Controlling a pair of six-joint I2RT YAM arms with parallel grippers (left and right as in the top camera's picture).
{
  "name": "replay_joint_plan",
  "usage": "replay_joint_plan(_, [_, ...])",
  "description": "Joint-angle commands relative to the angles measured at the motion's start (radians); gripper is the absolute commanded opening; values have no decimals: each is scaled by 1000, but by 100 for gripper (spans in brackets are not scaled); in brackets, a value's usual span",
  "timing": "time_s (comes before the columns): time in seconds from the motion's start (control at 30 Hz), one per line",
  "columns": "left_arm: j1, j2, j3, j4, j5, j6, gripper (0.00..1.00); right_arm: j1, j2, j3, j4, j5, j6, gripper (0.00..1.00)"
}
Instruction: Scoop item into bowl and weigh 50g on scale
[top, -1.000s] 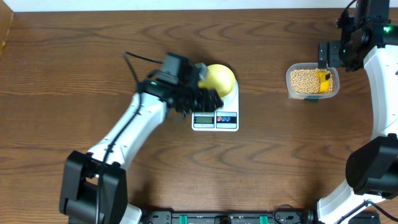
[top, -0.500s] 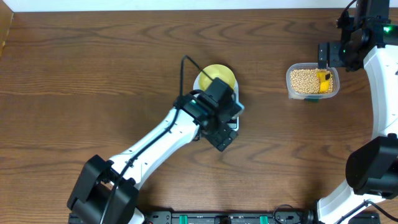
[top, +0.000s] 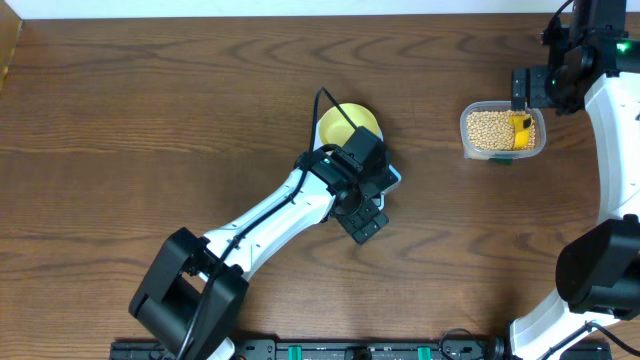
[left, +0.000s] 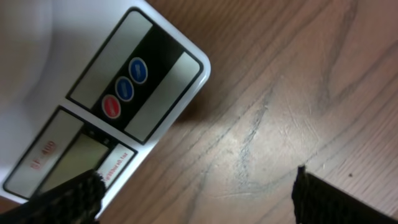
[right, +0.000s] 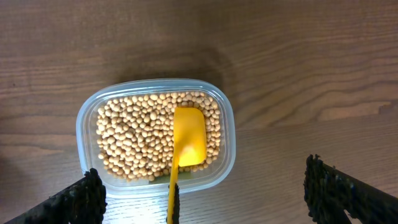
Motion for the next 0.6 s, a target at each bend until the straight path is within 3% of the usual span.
replay_joint_plan(0.0, [-1,8,36,-42,-3,13,100,-4,-5,11,-2,8,1,99])
replay_joint_plan(0.3, [-8,53,42,-84,2,81,100,-4,-5,11,-2,8,1,99])
replay_joint_plan(0.4, [-39,62,42,-62,-119,80,100,-4,-5,11,-2,8,1,99])
replay_joint_plan(0.5, [-72,69,42,-7,-347,52,98,-4,-5,11,-2,8,1,99])
replay_joint_plan(0.57, [-91,79,42,19,-386,40,98,-4,-5,11,-2,8,1,99])
